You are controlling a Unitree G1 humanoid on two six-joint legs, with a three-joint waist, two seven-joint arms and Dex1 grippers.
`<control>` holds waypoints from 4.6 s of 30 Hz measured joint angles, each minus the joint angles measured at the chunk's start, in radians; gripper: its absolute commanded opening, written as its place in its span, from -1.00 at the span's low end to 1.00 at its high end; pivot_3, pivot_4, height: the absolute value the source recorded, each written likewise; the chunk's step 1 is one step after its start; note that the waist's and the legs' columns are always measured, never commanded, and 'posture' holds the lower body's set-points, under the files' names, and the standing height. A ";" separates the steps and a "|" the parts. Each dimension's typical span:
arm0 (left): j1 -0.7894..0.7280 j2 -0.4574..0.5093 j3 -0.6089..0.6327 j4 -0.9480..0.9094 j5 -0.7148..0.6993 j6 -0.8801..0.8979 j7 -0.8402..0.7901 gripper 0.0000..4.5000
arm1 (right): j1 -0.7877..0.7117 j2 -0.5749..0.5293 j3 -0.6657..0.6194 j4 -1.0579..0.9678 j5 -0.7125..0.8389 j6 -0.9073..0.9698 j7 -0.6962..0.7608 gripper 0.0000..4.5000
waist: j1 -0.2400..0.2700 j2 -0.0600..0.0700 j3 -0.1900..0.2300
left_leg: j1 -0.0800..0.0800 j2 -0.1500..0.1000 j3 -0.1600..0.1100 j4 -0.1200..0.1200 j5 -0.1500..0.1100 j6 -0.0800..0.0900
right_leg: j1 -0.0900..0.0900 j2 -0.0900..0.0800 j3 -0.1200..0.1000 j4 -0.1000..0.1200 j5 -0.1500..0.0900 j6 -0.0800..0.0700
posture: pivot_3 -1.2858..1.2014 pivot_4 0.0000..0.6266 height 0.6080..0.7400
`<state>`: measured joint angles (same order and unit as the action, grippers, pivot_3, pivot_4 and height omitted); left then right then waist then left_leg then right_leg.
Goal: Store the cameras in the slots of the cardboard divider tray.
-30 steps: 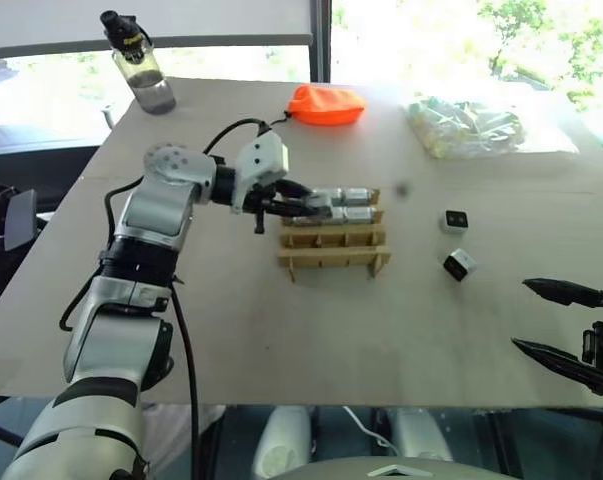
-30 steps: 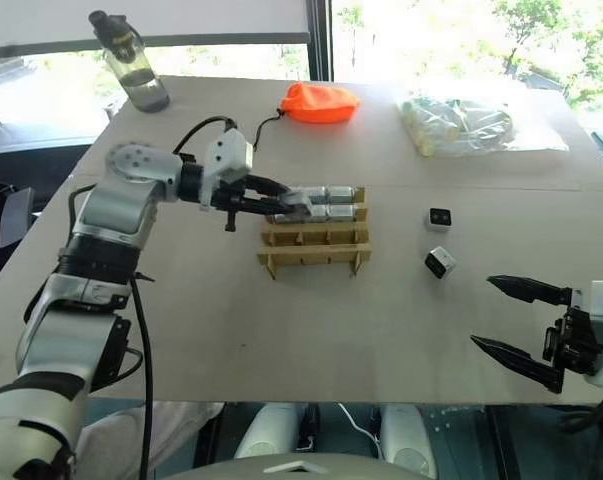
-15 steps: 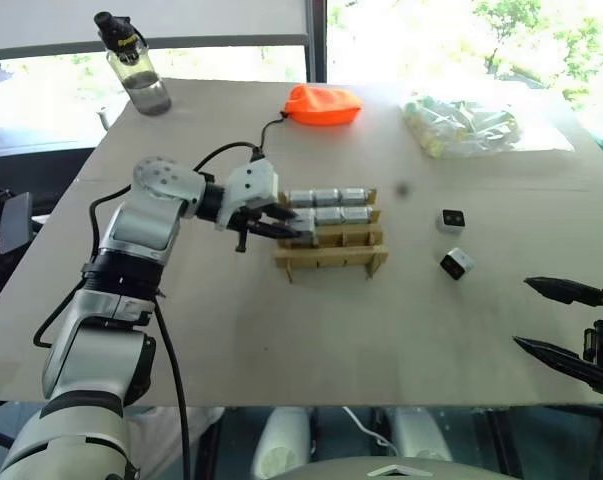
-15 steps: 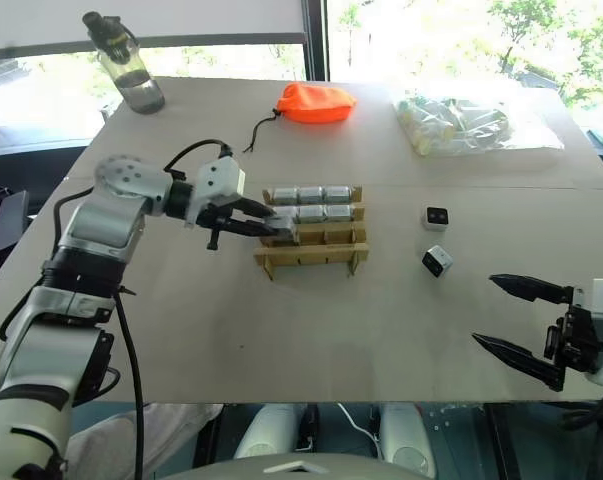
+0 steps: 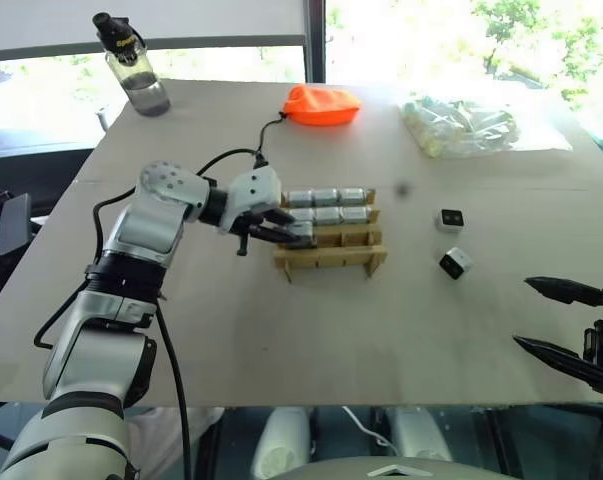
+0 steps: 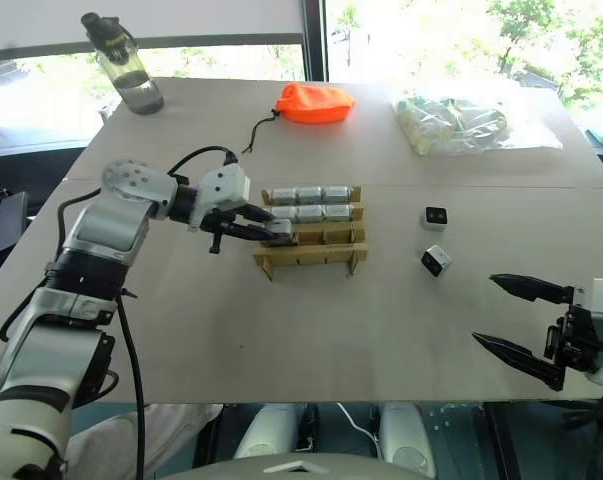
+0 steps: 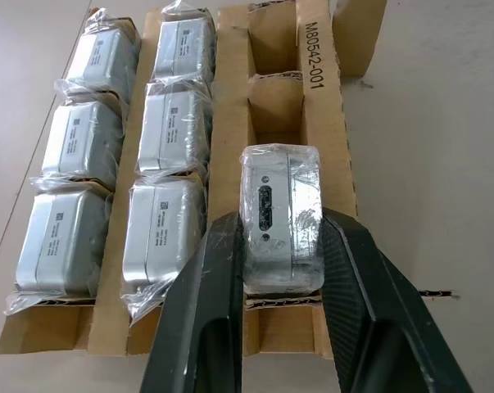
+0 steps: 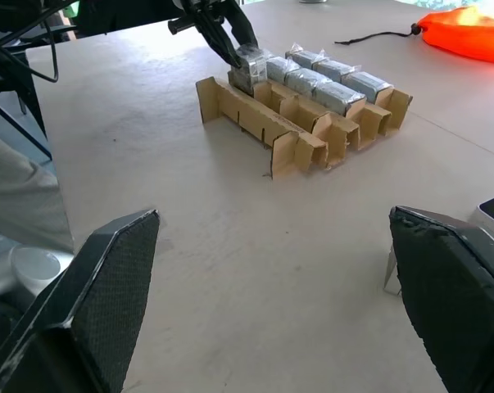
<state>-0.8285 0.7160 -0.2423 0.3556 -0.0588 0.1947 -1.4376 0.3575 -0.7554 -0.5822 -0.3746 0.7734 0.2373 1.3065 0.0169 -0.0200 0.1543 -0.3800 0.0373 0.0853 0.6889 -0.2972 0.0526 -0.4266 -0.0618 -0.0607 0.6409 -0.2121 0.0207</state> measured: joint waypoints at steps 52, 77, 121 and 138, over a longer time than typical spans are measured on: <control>0.543 0.164 0.451 -0.587 -0.481 0.231 0.060 0.97 | -0.390 0.098 0.438 0.148 -0.385 0.329 -0.597 1.00 | -0.002 0.001 0.000 | -0.001 0.001 0.002 0.000 0.001 -0.001 | -0.003 -0.001 0.001 0.000 0.000 0.000 | 0.03 -0.52 1.00; 0.605 0.247 0.510 -0.618 -0.598 0.231 0.032 1.00 | -0.481 0.086 0.454 0.156 -0.365 0.327 -0.541 -0.71 | -0.008 0.001 0.000 | -0.001 0.001 0.003 -0.001 0.001 -0.001 | -0.003 0.000 0.002 0.000 0.000 0.000 | 0.03 -0.52 1.00; 0.921 0.197 0.758 -0.656 -0.608 0.132 0.150 1.00 | -1.436 0.511 0.928 1.284 -0.759 -0.435 0.056 -0.71 | -0.037 0.004 0.002 | -0.003 0.001 0.003 -0.004 0.001 -0.002 | -0.006 -0.004 -0.002 0.000 0.000 -0.001 | 0.03 -0.52 1.00; 0.850 0.200 0.705 -0.637 -0.610 0.125 0.133 1.00 | -1.381 0.413 0.801 0.986 -0.664 -0.172 0.095 0.72 | -0.047 0.006 0.003 | -0.006 0.000 -0.001 -0.004 0.001 -0.003 | -0.006 -0.009 -0.006 0.000 0.001 -0.001 | 0.03 -0.52 1.00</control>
<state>0.0215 0.9159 0.4623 -0.2818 -0.6684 0.3192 -1.3047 -1.0239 -0.3424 0.2184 0.6118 0.1096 0.0656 1.4011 -0.0299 -0.0144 0.1576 -0.3857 0.0377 0.0847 0.6848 -0.2964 0.0497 -0.4329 -0.0703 -0.0663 0.6405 -0.2114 0.0193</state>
